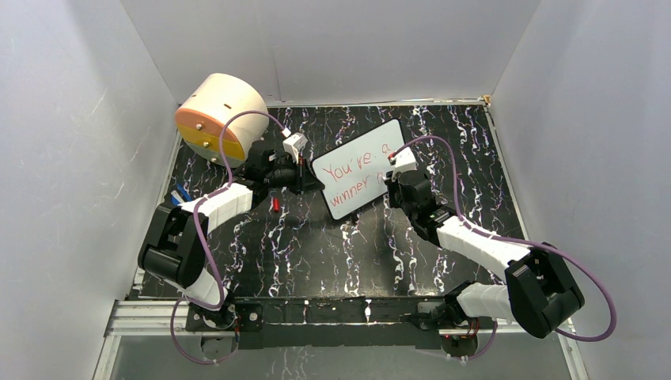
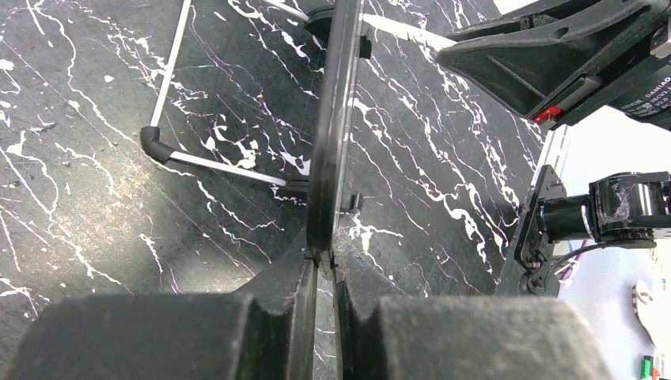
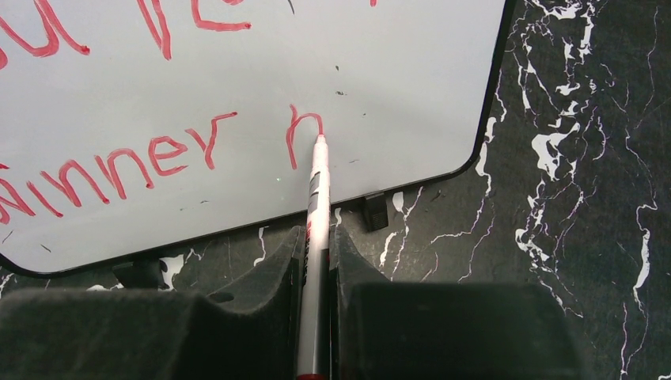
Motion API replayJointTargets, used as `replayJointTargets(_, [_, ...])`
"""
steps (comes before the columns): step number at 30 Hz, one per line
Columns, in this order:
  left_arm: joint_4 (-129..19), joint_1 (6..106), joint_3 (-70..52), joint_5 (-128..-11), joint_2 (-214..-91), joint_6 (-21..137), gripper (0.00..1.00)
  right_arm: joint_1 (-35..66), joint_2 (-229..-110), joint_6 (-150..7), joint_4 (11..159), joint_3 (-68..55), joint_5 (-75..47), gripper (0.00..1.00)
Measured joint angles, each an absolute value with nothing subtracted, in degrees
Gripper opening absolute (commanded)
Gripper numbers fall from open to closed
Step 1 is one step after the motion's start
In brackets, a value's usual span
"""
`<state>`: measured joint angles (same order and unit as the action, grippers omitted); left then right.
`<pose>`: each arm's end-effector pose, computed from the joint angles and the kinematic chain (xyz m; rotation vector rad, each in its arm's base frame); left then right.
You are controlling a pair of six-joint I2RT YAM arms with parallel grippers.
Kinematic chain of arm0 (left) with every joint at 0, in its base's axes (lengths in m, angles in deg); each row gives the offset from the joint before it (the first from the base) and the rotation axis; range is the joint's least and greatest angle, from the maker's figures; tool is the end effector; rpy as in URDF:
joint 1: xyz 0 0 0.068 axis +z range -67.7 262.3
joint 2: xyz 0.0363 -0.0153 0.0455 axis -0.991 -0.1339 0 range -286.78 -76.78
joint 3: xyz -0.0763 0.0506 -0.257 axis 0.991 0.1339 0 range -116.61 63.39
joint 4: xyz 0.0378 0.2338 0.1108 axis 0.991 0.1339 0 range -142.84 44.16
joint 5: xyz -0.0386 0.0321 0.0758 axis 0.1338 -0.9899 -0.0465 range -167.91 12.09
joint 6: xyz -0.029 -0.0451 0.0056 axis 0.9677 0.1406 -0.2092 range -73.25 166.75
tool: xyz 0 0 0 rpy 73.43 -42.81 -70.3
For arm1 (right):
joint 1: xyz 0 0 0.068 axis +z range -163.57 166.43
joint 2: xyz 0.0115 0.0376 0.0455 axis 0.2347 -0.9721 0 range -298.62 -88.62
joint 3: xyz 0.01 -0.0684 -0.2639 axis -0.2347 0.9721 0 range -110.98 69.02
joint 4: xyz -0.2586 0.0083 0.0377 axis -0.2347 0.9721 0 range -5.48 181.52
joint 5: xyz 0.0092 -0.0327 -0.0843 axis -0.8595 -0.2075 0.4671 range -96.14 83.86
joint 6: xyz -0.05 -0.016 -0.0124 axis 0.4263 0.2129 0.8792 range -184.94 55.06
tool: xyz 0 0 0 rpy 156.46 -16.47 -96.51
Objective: Write a sentence on the whiteboard
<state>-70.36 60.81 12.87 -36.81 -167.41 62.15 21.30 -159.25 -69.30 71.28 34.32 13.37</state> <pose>0.3097 -0.1472 0.2268 0.5968 1.9411 -1.1165 0.2245 0.1417 0.2259 -0.2951 1.9223 0.1190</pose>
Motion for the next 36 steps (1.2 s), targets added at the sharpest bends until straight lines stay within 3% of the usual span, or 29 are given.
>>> replayJointTargets(36, [-70.16,60.81,12.87,-36.98,-167.37,62.17,0.00,19.29,-155.49,-69.91,72.42,35.94,13.15,0.00])
